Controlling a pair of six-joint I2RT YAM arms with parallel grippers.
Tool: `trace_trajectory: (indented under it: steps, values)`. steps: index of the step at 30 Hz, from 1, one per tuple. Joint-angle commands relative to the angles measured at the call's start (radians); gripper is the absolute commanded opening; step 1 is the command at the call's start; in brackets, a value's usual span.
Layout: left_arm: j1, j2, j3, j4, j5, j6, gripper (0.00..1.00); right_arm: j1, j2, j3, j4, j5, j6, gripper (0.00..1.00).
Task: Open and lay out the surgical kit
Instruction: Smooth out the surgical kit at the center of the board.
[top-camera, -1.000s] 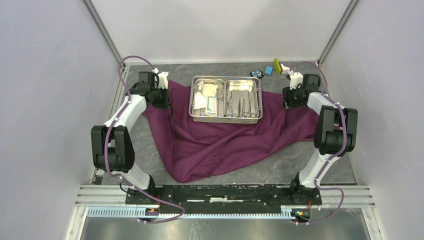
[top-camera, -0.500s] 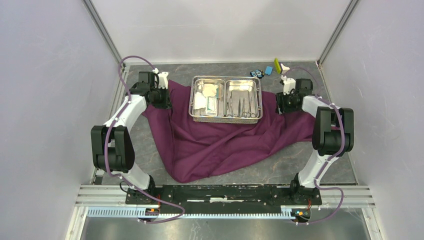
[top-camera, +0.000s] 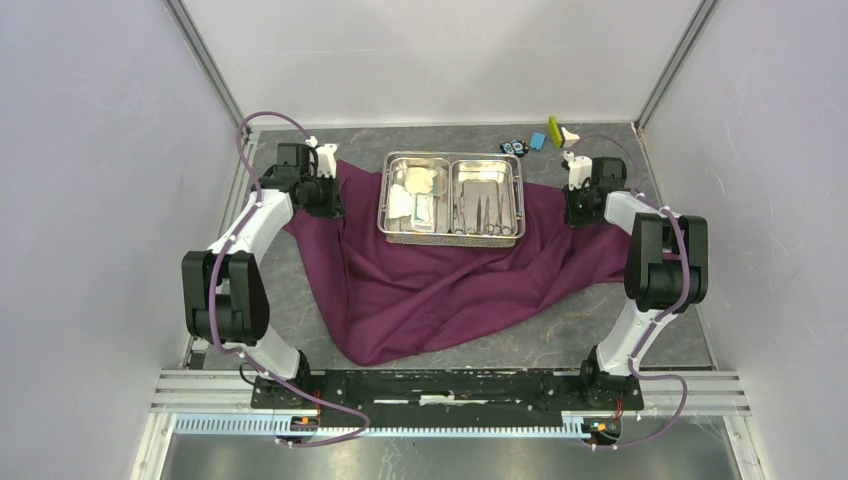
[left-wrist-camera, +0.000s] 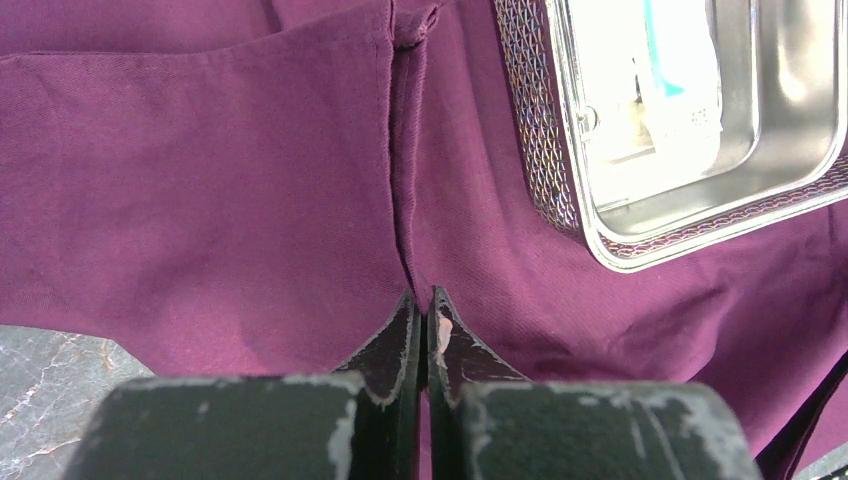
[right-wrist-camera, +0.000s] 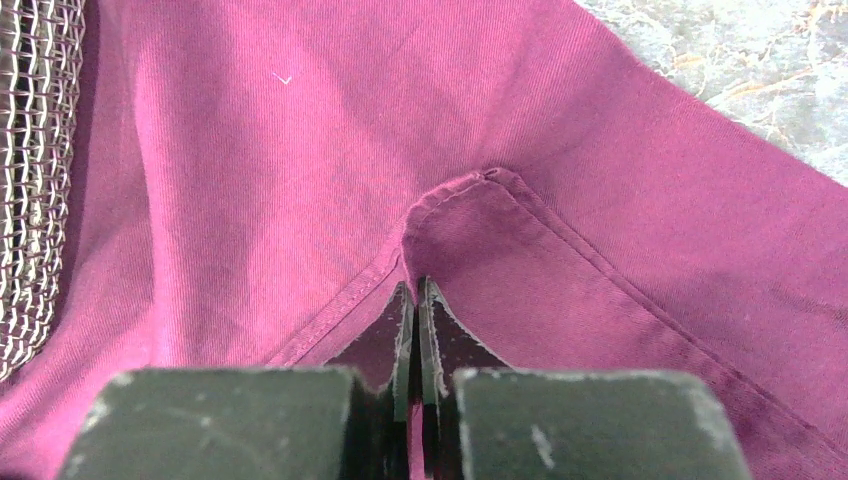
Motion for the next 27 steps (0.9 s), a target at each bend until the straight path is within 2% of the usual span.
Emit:
trace_trajectory:
  steps: [1, 18, 25, 27]
  values:
    - [0.003, -0.027, 0.013, 0.03, 0.023, -0.007, 0.02, -0.002, -0.005, 0.043, 0.005, 0.011, -0.009, 0.0]
    - [0.015, -0.052, 0.007, 0.03, 0.001, 0.001, 0.02, -0.071, -0.23, -0.049, -0.017, -0.005, -0.04, 0.0]
    - [0.05, -0.145, -0.033, 0.052, -0.02, -0.004, 0.02, -0.107, -0.34, -0.08, -0.054, -0.024, -0.077, 0.0]
    - [0.09, -0.192, -0.051, 0.057, -0.036, 0.003, 0.02, -0.115, -0.39, -0.094, -0.06, -0.018, -0.091, 0.0]
